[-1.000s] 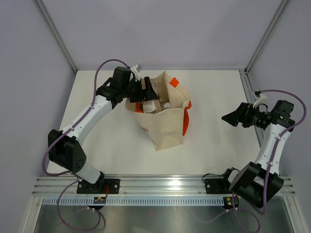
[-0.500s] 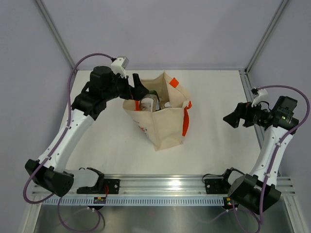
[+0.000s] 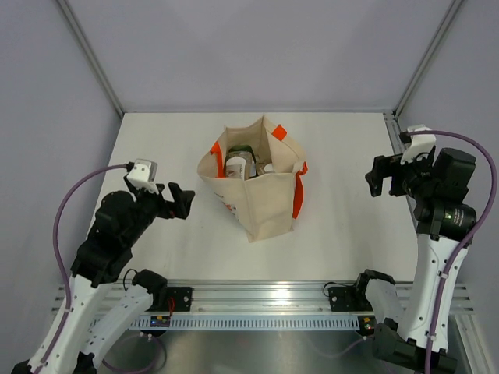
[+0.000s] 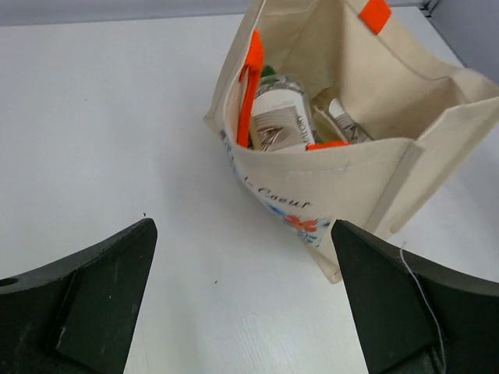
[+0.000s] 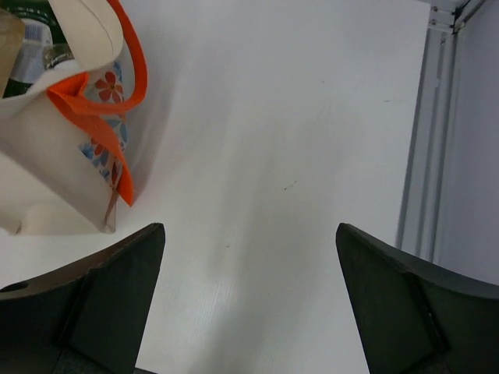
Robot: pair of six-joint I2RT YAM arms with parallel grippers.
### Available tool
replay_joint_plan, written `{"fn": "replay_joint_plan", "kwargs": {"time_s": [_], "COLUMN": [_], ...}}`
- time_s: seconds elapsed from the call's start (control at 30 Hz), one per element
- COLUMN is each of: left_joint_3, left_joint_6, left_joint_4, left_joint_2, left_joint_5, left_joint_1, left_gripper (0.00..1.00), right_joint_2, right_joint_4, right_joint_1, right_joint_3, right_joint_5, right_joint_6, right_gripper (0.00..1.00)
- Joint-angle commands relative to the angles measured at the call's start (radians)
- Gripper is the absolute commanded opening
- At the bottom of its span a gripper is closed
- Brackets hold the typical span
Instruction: Place the personal care products into the canvas bag
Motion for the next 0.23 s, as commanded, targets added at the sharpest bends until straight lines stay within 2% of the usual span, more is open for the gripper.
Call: {"fn": "replay_joint_plan", "kwargs": {"time_s": [0.0, 0.2], "left_joint_3": [-0.096, -0.153], "left_joint_6": [-0.032, -0.077], "left_joint_4": [-0.016, -0.041], "left_joint_2": [-0.075, -0.161], "left_joint_5": [-0.096, -0.098], "left_joint_1": [0.001, 0.001], "left_gripper": [0.99, 0.99], "right_joint_2": [-0.018, -0.166], "right_joint_4": [0.050, 0.185], "right_joint_1": [0.005, 0.005], "right_joint_3": [0.045, -0.064], "right_joint_5": [0.070, 0.260], "right_joint_6": [0.103, 0.153], "right_gripper": [1.00, 0.99]}}
